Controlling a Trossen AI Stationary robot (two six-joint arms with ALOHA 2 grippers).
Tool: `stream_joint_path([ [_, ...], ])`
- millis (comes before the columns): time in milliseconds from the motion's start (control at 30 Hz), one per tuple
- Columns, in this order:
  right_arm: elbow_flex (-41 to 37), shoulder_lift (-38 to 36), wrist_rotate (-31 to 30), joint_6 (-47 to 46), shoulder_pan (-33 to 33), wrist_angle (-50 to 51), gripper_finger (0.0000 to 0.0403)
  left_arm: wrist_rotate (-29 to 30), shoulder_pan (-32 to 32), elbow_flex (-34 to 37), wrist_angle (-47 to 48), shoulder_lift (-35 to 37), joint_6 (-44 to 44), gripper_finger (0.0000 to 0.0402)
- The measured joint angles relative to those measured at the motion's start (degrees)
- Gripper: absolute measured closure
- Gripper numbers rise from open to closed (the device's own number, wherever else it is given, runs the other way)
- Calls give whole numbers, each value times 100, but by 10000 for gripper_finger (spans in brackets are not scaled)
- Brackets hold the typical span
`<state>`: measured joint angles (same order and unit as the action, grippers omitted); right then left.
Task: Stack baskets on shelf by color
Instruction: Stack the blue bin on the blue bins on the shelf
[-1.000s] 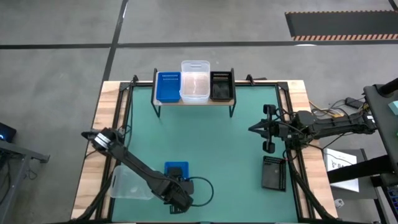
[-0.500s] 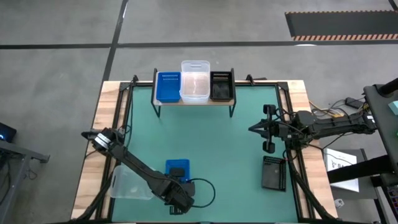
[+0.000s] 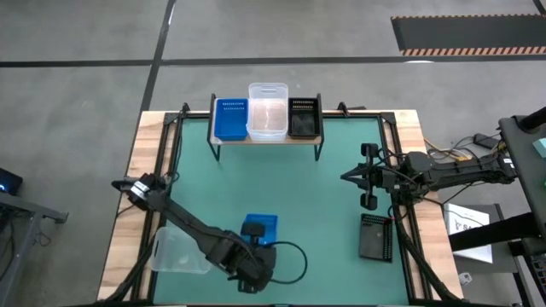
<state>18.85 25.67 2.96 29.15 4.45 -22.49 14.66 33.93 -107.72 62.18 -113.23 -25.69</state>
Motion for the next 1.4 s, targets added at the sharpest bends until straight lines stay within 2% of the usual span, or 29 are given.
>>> stream_joint_path([
  [333,0,1,-1,36,0,17,394,1404,-61,-846,733,4,1099,400],
  [467,0,2,0,-2,2,32,394,1559,-100,-1070,1070,71,1675,400],
  [767,0,0,-1,-20,0,124,394,2309,-453,-1299,2109,782,1926,400],
  [1100,0,0,-4,-2,2,139,394,2355,-1606,-1276,2790,1714,2075,400],
  [1300,0,-2,-18,41,0,174,394,2289,-2425,-1192,2793,2151,3035,400],
  [1400,0,-2,-37,44,0,206,394,1926,-2992,-1182,2787,2266,3411,400],
])
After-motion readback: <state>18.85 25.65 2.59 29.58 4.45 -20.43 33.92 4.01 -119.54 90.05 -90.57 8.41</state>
